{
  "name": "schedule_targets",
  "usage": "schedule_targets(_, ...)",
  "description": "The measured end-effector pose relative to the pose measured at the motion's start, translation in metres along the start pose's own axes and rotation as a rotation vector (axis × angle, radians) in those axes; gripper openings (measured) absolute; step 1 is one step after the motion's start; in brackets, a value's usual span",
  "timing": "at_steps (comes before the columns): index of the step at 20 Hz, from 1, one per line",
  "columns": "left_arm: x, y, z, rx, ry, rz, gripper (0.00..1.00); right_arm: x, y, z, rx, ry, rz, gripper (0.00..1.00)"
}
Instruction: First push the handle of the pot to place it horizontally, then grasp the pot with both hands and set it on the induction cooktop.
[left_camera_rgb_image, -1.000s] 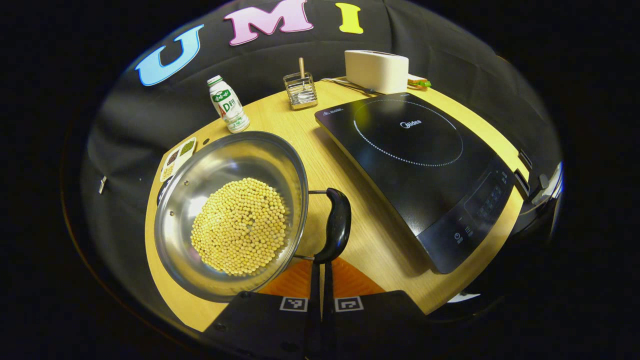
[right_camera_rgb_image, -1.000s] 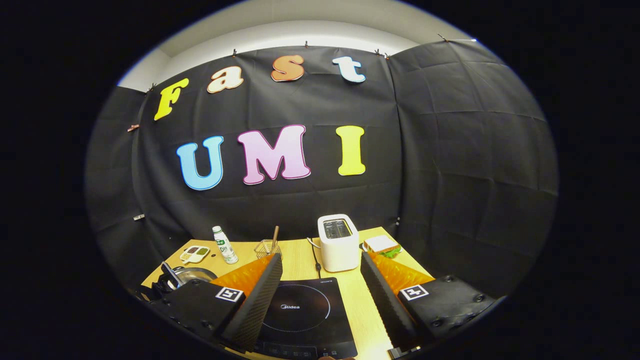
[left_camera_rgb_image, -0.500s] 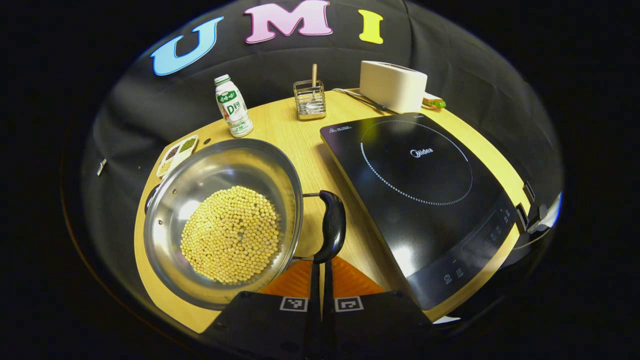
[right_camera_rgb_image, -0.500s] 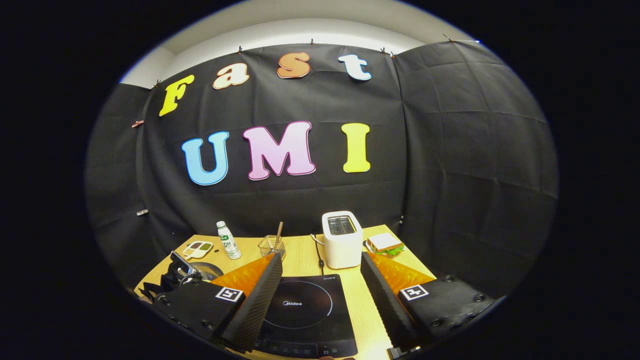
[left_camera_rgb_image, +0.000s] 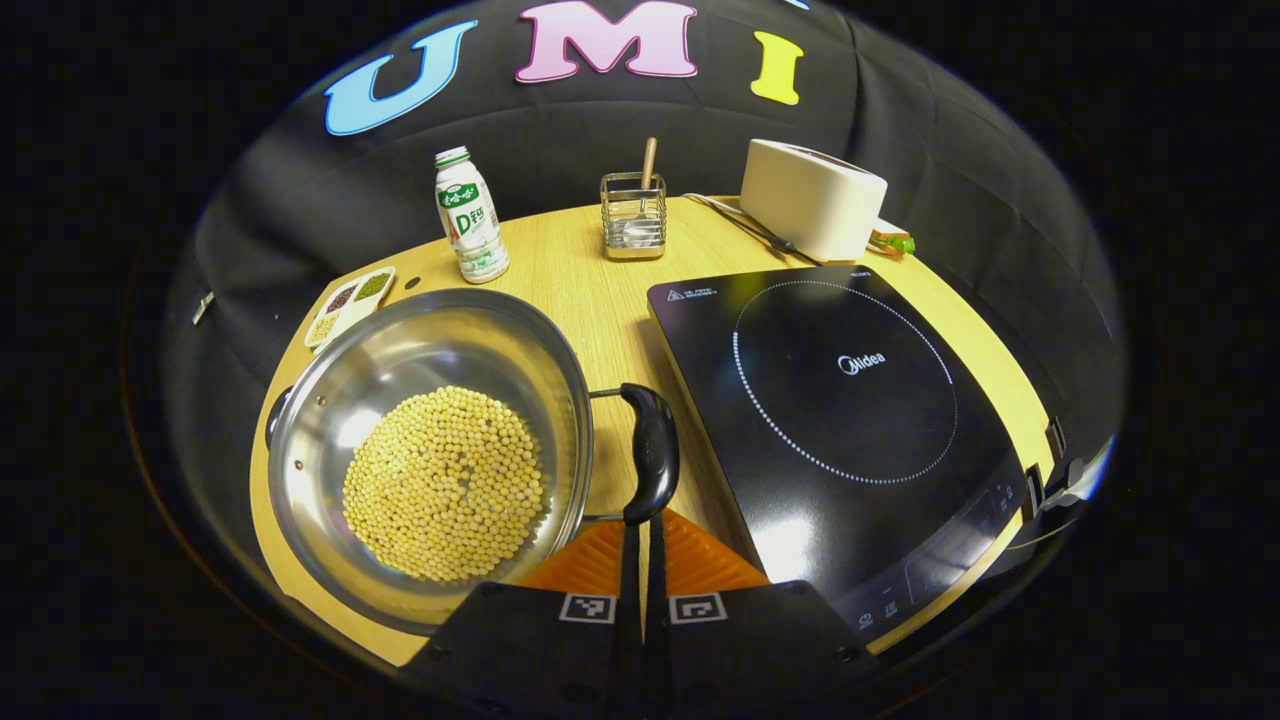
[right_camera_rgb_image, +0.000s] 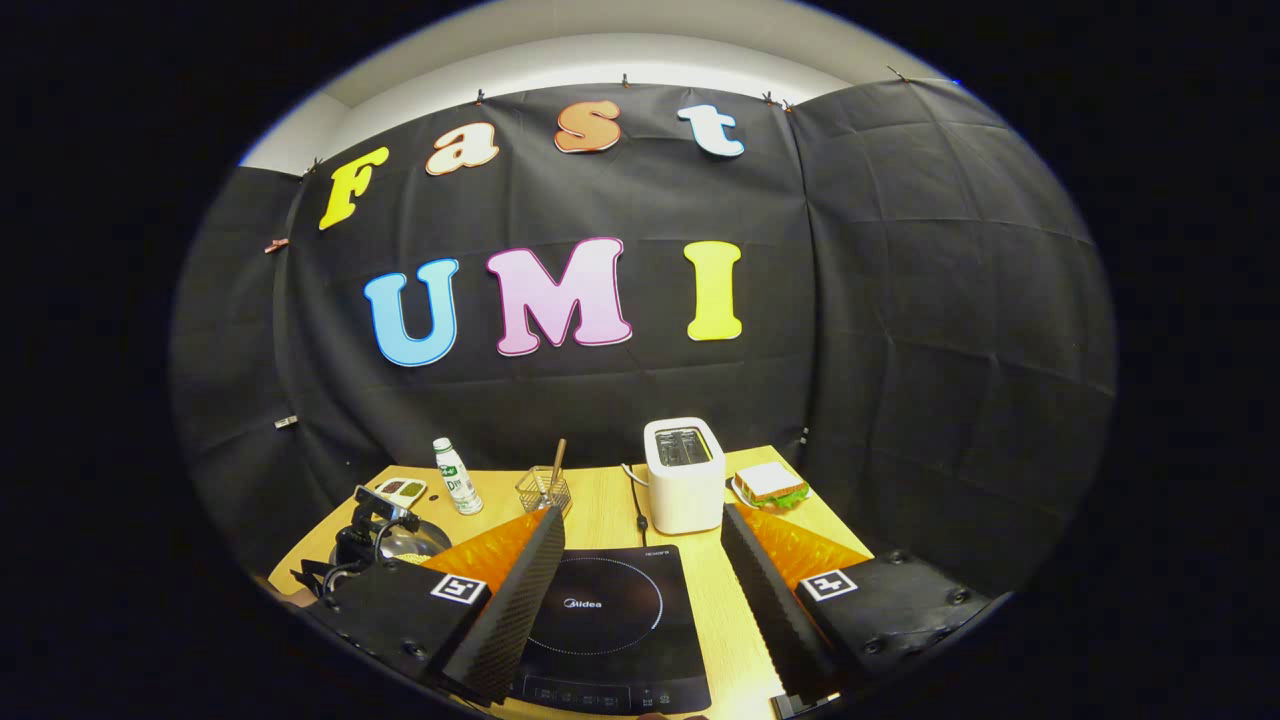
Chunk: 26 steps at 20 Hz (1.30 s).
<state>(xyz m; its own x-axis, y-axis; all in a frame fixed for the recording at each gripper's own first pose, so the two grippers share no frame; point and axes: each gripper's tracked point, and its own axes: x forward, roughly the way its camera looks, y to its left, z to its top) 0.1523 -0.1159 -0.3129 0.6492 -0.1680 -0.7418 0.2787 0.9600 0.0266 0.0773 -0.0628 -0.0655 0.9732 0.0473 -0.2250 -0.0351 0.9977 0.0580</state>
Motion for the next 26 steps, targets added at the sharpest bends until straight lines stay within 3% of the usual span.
schedule_targets(5,0.011,0.001,0.014,-0.002,-0.003,0.027,0.05,0.018,-0.012,-0.004,0.013,0.030,0.016,0.98)
schedule_targets(15,0.032,-0.001,0.034,-0.191,-0.013,0.101,0.05,0.050,-0.013,-0.039,0.062,0.157,0.198,0.98)
schedule_targets(20,-0.001,-0.008,0.031,-0.297,-0.078,0.087,0.05,0.062,-0.005,-0.048,0.080,0.179,0.232,0.99)
schedule_targets(23,-0.035,0.010,0.021,-0.325,-0.112,0.122,0.06,0.066,0.011,-0.058,0.097,0.216,0.251,0.99)
schedule_targets(26,-0.068,0.038,0.010,-0.368,-0.129,0.145,0.33,0.072,0.035,-0.070,0.108,0.260,0.263,0.99)
